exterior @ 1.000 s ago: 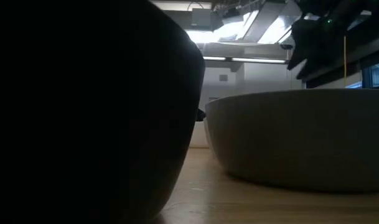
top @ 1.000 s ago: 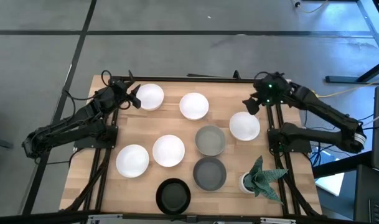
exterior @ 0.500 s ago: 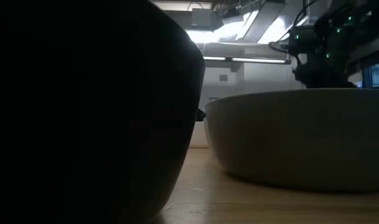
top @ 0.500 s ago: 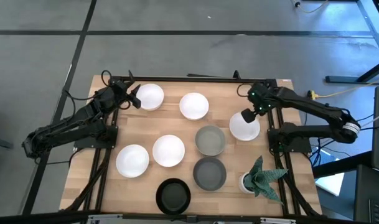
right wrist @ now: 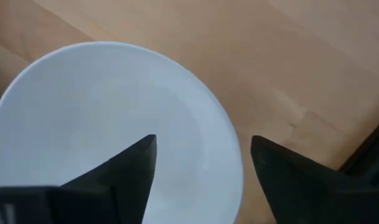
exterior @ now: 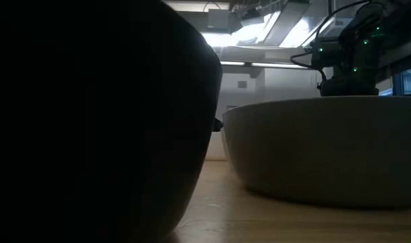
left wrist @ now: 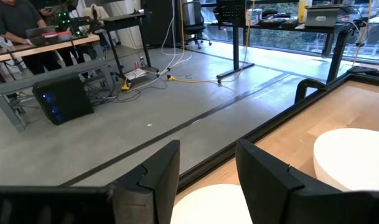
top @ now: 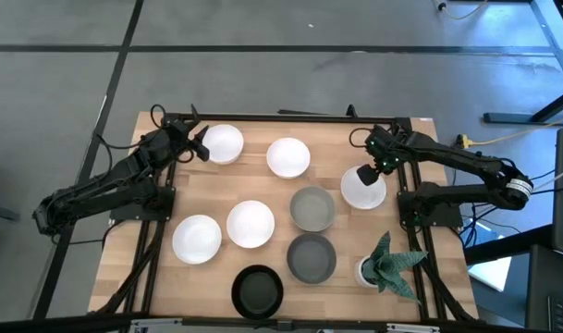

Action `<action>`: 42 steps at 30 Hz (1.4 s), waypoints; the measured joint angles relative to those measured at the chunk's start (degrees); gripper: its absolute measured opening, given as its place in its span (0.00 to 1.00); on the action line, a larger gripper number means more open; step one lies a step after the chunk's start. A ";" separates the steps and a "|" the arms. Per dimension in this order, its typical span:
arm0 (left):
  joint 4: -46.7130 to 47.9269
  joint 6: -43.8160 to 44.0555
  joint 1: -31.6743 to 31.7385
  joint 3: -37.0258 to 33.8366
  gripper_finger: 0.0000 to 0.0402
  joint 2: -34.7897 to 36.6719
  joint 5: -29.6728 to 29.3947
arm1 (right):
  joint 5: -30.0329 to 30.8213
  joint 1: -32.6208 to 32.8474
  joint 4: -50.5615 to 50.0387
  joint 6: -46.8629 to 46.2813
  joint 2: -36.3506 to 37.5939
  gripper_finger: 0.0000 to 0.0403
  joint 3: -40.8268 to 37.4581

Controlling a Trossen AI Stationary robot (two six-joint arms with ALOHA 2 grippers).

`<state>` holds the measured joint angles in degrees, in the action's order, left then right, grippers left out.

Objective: Nest bowls inside each other
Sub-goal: Stack the white bowl on the light gray bowl

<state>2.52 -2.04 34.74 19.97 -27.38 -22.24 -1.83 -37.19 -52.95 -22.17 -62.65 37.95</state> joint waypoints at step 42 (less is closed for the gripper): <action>0.00 0.03 0.02 0.00 0.38 0.01 0.00 | -11.19 0.72 9.46 5.58 -6.96 0.28 1.45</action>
<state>2.52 -2.01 34.76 19.97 -27.37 -22.24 -13.02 -36.47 -43.49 -16.59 -69.61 39.41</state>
